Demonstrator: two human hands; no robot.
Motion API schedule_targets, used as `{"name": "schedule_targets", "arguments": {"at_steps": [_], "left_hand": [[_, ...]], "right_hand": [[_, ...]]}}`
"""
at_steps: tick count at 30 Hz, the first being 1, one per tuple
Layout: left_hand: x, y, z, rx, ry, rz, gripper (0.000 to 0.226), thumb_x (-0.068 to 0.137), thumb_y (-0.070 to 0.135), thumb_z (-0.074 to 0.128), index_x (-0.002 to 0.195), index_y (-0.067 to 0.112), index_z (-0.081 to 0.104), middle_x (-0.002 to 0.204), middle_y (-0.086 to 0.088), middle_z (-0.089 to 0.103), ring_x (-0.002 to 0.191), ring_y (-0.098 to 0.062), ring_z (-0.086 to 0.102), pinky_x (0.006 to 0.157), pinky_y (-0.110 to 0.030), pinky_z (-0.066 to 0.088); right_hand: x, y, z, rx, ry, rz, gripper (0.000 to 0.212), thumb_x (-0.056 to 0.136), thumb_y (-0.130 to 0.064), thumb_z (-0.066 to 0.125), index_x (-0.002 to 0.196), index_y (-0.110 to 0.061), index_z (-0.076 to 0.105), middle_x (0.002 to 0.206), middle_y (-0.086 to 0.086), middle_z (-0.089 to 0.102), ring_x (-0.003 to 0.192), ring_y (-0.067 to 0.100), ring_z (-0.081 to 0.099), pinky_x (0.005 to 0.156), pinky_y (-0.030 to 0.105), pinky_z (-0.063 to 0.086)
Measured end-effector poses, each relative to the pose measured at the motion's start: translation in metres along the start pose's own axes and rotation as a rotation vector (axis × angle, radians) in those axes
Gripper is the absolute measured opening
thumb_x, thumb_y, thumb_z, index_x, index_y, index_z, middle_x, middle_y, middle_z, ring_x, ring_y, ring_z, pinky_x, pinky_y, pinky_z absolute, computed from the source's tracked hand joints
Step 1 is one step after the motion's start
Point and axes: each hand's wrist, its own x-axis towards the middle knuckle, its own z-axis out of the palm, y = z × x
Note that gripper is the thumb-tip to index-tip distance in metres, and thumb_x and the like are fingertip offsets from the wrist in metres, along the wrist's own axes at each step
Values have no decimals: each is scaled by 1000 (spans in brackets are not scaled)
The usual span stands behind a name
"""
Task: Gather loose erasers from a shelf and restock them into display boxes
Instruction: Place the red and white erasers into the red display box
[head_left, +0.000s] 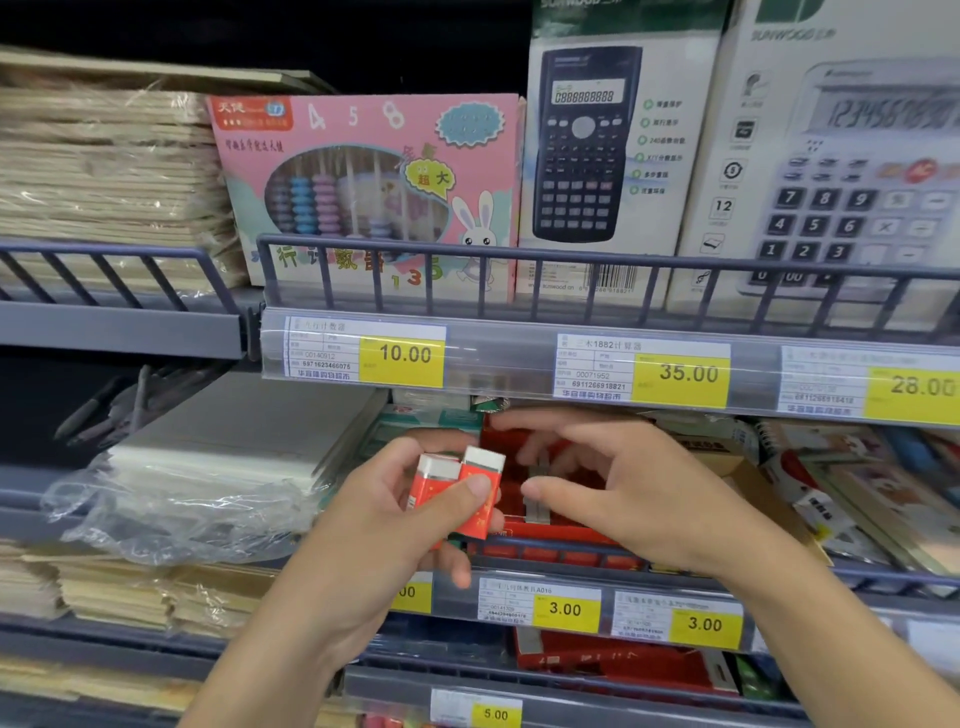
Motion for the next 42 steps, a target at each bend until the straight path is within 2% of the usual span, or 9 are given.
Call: {"name": "schedule_targets", "arguments": {"at_steps": [3,7,14,17,20,24,28,34,42], "left_hand": [[0,-1,2,-9,-20,3,31,75,28,87,103,22,74,99,-17,78,90,-29,78,46,-26,52],[-1,-4,1,-16,-26,4,46,76,29,86,113,10,66,96,-21,78,86,-31,78,46,-27,53],[-1,-6,-11,32,104,8,24,76,44,80,92,28,72,87,-7,76,68,-21,70,38,-26,44],[1,-7,-18,59,171,-2,17,81,45,75,87,30,70,72,-4,60,55,-15,47,35,-22,29],[1,-7,-22,20,190,-22,11,92,34,72,84,28,69,67,-3,50,52,-13,39,36,-21,25],[4,-7,-22,-52,204,-45,12,97,20,67,85,22,65,73,0,57,54,-12,48,35,-22,26],[3,-5,-20,-158,163,-74,25,81,21,62,104,13,58,78,-5,61,57,-15,53,37,-26,32],[-3,-7,-23,-86,98,-87,7,102,18,61,101,11,61,88,-13,69,66,-22,60,42,-30,44],[-6,-5,-17,-4,57,-38,55,74,36,79,117,7,60,99,-16,77,77,-21,72,45,-27,49]], "right_hand": [[2,-10,2,96,-66,-84,47,93,-20,70,130,-46,61,123,-22,65,87,22,66,82,44,56],[3,-10,8,156,-76,-114,39,91,-7,72,124,-27,70,113,-15,69,79,4,61,73,23,50],[-1,-3,-1,69,55,-45,17,87,-42,75,98,-54,71,87,-21,73,77,-3,66,72,17,49],[3,4,-5,-38,110,97,24,87,-57,66,68,-70,60,39,-16,46,36,1,44,43,8,33],[7,18,-6,-70,117,179,16,82,-60,68,97,-60,65,58,-26,58,45,6,49,47,16,38],[12,22,2,-126,69,163,23,79,-53,76,99,-49,68,88,-38,60,78,-13,56,62,5,39],[25,26,14,-87,47,161,18,78,-43,81,92,-39,71,81,-14,62,73,-4,57,63,12,44],[35,32,21,-167,-31,187,16,75,-40,83,85,-37,72,81,-16,61,72,-3,58,65,14,45],[42,33,25,-237,-101,202,18,76,-39,83,92,-36,74,91,-15,58,84,6,60,80,26,51]]}}
